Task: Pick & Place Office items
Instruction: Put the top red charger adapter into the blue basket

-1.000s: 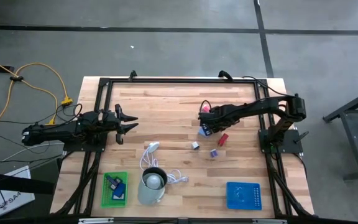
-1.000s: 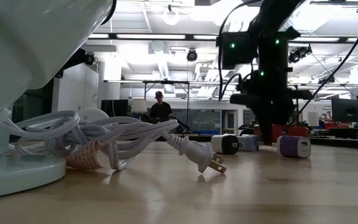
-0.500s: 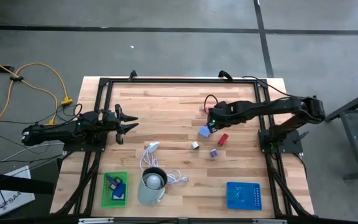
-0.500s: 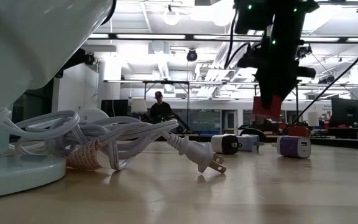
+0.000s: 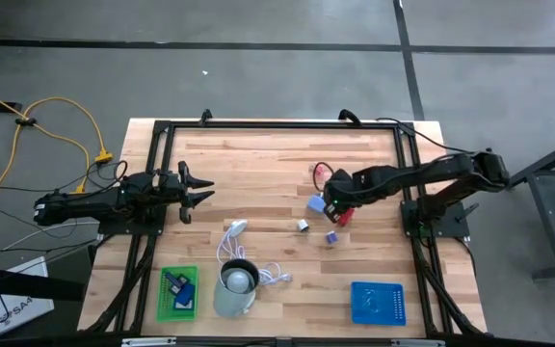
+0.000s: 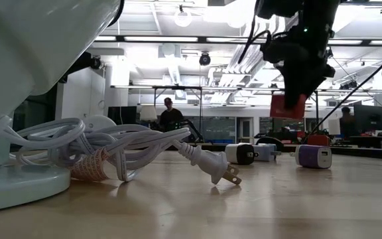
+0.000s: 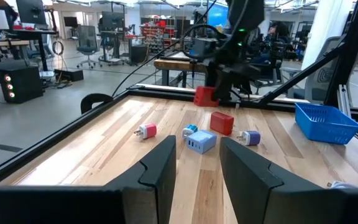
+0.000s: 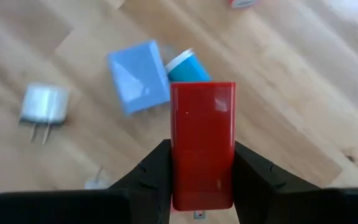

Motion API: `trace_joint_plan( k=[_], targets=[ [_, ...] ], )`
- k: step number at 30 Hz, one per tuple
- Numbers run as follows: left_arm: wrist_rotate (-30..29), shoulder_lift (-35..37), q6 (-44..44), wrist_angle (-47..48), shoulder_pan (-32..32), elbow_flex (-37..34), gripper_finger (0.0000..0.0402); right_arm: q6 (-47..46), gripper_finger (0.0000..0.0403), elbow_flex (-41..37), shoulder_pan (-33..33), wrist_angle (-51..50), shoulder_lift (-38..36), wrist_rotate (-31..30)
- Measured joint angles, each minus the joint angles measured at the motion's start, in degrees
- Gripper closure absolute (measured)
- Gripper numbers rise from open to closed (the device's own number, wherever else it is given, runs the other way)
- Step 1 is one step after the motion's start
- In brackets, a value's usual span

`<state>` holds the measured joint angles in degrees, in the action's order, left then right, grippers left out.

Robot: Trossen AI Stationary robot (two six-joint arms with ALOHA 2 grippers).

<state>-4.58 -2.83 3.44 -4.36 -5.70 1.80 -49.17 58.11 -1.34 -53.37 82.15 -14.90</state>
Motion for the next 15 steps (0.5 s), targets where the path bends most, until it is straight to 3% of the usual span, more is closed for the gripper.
trace_joint_plan(
  k=[15],
  targets=[
    [0.0, 0.0, 0.0, 0.0, 0.0, 0.0, 0.0281, 1.1, 0.0288, 0.0, -13.3, -0.1, 0.0, 3.5]
  ],
)
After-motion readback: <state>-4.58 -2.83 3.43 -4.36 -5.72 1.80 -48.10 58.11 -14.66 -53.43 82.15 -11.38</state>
